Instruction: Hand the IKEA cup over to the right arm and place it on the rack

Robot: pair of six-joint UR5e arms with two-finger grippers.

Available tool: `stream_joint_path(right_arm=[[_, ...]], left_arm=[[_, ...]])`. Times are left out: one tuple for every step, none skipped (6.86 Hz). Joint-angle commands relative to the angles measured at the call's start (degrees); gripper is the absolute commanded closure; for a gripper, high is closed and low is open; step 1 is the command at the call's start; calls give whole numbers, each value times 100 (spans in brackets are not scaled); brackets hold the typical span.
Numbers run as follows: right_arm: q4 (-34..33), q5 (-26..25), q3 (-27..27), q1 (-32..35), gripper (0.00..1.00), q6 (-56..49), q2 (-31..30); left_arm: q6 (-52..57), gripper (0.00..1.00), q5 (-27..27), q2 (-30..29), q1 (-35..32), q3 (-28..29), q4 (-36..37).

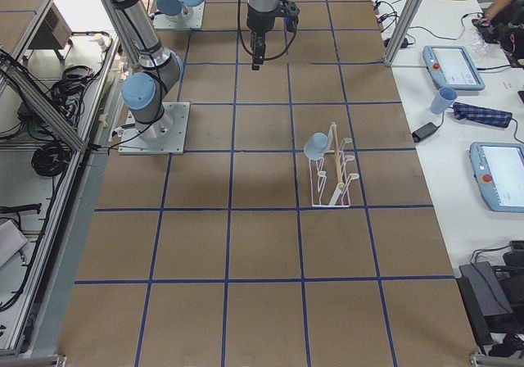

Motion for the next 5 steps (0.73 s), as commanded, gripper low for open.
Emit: stream_joint_path(right_arm=[[-174, 141, -96, 711, 0, 847, 140], [-410, 132, -279, 1185, 0, 1417, 385], [-447, 88, -690, 1685, 0, 1701, 787], [-430, 97, -1147, 2047, 0, 1982, 1244], [-421, 123, -1247, 2260, 0, 1985, 1414]], left_arm=[[0, 0, 0, -1, 0, 0, 0], [0, 0, 0, -1, 0, -9, 0], [0, 0, 0, -1, 0, -9, 0], [0, 0, 0, -10, 0, -9, 0], [0, 0, 0, -10, 0, -9, 0]])
